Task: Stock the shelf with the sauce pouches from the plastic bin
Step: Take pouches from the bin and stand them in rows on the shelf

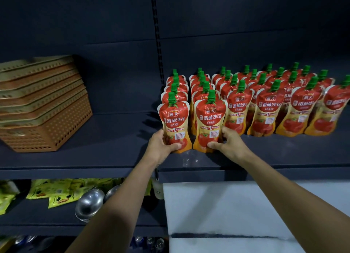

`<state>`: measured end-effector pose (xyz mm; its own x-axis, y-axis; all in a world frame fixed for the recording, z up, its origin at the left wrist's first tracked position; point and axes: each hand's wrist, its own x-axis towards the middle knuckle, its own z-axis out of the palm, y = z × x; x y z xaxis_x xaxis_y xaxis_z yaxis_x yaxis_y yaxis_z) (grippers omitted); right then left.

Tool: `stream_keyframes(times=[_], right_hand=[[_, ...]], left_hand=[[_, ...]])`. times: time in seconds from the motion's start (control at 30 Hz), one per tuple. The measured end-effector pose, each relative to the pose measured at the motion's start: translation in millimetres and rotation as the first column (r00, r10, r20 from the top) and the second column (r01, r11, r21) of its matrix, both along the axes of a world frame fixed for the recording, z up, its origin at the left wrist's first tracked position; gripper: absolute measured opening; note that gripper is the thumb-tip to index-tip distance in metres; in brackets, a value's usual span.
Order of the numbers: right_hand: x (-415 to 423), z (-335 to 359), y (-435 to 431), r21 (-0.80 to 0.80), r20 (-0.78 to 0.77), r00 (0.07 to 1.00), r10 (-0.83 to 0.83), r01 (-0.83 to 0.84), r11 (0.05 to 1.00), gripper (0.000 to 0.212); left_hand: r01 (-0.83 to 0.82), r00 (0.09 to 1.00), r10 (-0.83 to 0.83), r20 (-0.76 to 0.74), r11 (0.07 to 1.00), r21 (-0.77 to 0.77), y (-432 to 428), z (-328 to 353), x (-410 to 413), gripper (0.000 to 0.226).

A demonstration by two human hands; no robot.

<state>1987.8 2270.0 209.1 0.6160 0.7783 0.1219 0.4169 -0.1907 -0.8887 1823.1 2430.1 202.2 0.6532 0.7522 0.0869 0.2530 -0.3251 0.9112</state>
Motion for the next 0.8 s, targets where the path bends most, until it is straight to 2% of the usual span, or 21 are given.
stream_keyframes(times=[0.2,0.3,0.4,0.53,0.6,0.67,0.8], right_hand=[[-13.9,-5.9,-3.3,-0.06,0.052,0.989,-0.137,0.14,0.988,0.052],[-26.7,-14.8,-14.1,-0.011,0.12,0.968,-0.22,0.223,0.975,0.053],[-42.9,-30.6,-33.2,0.056,0.247,0.933,-0.262,0.256,0.965,0.048],[-72.7,-55.5,-68.5,0.197,0.44,0.841,-0.316,0.253,0.947,0.032],[-88.2,-70.7,-89.1,0.224,0.532,0.776,-0.34,0.258,0.94,0.028],[-103.2,-83.5,-113.2,0.183,0.534,0.774,-0.34,0.287,0.94,0.028],[-122.5,-110.7,-166.1,-0.032,0.39,0.869,-0.305,0.344,0.938,0.032]], left_hand=[[-0.057,0.994,0.06,-0.086,0.998,0.036,-8.5,-3.4,-4.3,0.065],[-0.113,0.984,0.122,-0.127,0.991,0.077,-19.3,-7.0,-15.8,0.072],[-0.111,0.977,0.142,-0.156,0.975,0.193,-37.4,-14.6,-35.3,0.073],[-0.047,0.977,0.135,-0.168,0.893,0.447,-76.1,-30.9,-68.2,0.054],[0.001,0.986,0.086,-0.145,0.857,0.515,-97.5,-42.7,-80.4,0.044],[0.095,0.986,-0.021,-0.163,0.88,0.465,-120.5,-54.3,-88.1,0.037],[0.267,0.954,-0.225,-0.2,0.939,0.217,-162.7,-85.0,-85.6,0.029]])
